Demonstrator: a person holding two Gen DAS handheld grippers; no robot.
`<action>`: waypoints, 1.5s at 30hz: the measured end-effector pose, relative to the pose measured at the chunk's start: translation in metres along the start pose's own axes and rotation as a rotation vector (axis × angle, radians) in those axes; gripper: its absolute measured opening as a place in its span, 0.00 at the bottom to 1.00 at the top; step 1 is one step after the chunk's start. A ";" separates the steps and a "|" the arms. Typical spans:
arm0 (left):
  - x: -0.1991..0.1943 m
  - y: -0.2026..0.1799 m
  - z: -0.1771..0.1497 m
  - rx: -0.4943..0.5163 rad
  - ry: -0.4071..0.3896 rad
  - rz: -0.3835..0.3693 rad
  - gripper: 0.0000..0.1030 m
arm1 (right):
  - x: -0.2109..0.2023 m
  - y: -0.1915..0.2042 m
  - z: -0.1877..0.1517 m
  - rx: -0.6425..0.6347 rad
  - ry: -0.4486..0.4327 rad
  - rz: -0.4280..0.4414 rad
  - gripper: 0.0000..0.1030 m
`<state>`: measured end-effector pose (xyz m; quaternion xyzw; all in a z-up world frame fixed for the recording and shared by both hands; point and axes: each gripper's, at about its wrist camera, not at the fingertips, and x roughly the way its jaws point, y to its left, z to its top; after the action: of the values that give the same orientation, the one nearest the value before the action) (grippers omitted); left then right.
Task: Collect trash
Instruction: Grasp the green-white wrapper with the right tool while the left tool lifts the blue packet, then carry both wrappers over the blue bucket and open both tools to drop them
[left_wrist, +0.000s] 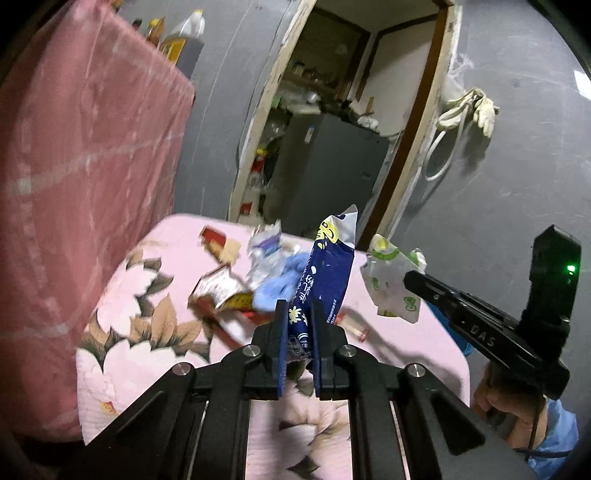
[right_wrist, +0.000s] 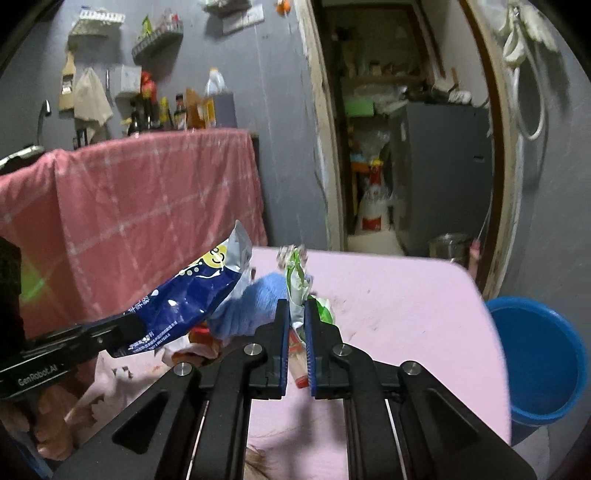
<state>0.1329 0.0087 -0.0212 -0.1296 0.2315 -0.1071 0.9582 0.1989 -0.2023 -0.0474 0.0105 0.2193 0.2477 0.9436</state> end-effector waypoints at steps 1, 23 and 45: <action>-0.002 -0.005 0.002 0.009 -0.022 0.005 0.08 | -0.006 -0.001 0.002 -0.002 -0.021 -0.008 0.06; 0.100 -0.182 0.047 0.160 -0.180 -0.171 0.08 | -0.130 -0.107 0.043 -0.032 -0.408 -0.307 0.06; 0.284 -0.257 -0.015 0.203 0.355 -0.090 0.09 | -0.066 -0.271 -0.047 0.319 -0.055 -0.390 0.06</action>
<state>0.3354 -0.3121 -0.0753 -0.0216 0.3789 -0.1935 0.9047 0.2532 -0.4748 -0.0974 0.1235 0.2275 0.0227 0.9656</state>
